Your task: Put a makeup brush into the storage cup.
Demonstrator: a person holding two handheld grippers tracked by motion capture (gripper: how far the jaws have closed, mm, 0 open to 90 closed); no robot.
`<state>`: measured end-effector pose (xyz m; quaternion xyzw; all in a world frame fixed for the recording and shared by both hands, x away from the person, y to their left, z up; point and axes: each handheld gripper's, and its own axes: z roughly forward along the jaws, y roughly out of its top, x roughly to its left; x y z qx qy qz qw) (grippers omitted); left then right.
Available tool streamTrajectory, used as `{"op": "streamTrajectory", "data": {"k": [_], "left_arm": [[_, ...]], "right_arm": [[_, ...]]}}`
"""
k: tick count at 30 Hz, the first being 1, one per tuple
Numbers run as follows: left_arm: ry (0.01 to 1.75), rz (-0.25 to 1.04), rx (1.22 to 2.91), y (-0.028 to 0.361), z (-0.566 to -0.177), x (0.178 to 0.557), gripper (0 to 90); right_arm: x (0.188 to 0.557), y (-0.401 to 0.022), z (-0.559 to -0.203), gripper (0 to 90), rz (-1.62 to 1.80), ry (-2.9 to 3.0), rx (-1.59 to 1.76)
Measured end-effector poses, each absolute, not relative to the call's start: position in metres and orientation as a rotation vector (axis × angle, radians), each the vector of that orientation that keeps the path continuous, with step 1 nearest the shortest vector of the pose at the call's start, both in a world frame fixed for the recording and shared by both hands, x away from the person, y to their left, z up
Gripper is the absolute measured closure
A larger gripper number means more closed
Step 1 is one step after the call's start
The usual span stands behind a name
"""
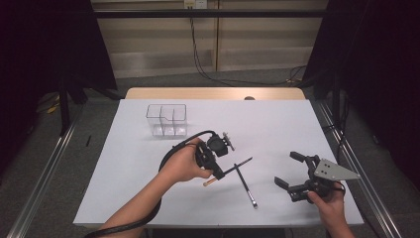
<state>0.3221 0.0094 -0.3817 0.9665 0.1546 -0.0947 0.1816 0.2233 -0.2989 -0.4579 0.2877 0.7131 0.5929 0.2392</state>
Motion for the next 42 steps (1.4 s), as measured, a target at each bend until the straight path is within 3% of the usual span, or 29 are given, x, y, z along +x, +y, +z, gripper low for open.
{"op": "streamTrajectory", "data": {"k": [18,42], "left_arm": [[0.414,-0.282,2.751,0.004,-0.386,0.322,84.4],[0.349,-0.305,2.792,-0.012,-0.39,0.323,84.4]], "right_arm": [[0.235,-0.285,-0.449,0.0,1.62,2.146,0.754],[0.263,-0.261,-0.423,0.0,1.374,2.521,0.662]]}}
